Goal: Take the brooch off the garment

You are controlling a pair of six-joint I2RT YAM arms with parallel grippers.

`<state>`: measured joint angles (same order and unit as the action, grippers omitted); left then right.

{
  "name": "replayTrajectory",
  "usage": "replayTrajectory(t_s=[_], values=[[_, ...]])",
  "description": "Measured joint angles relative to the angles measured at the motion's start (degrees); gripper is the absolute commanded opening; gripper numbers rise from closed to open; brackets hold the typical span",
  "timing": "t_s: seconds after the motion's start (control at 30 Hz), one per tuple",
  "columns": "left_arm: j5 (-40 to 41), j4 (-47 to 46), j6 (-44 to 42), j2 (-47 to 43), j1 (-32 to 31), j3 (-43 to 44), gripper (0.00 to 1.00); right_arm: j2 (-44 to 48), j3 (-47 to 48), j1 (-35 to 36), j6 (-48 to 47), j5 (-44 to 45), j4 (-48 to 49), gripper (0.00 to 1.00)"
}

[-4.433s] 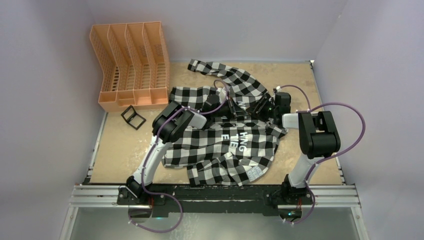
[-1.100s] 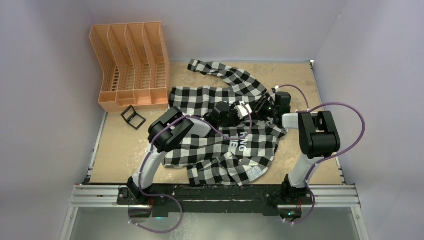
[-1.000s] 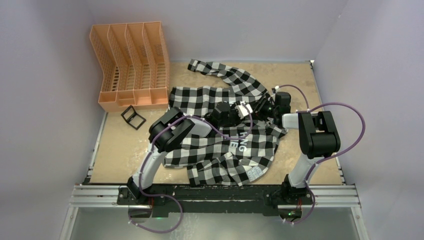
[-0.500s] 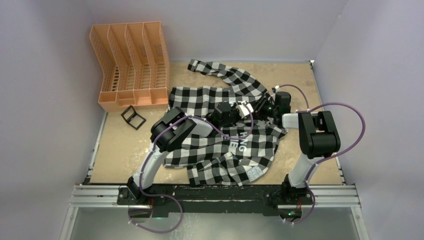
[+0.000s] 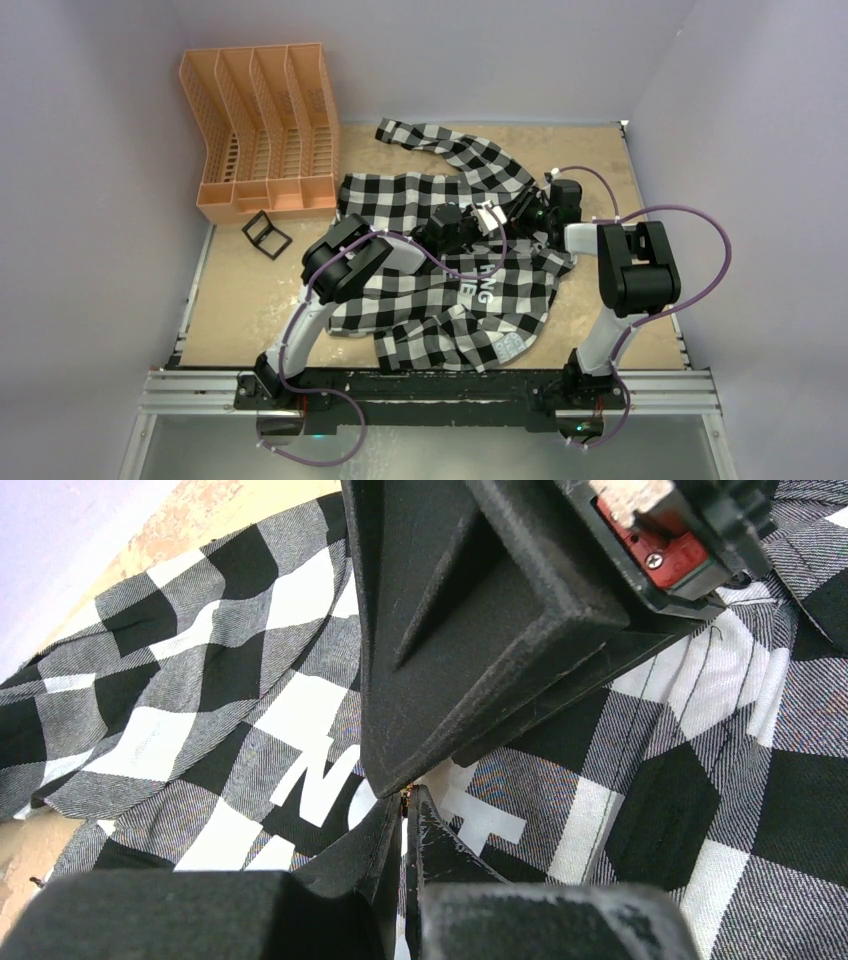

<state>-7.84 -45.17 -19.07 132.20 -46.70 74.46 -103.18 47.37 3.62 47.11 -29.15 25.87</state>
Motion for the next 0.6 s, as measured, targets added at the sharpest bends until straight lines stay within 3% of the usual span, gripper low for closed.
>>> replayTrajectory(t_s=[0.6], values=[[0.0, -0.2, 0.0, 0.0, 0.0, 0.0, 0.0, -2.6, 2.5, 0.0, 2.2, 1.2, -1.1, 0.42]])
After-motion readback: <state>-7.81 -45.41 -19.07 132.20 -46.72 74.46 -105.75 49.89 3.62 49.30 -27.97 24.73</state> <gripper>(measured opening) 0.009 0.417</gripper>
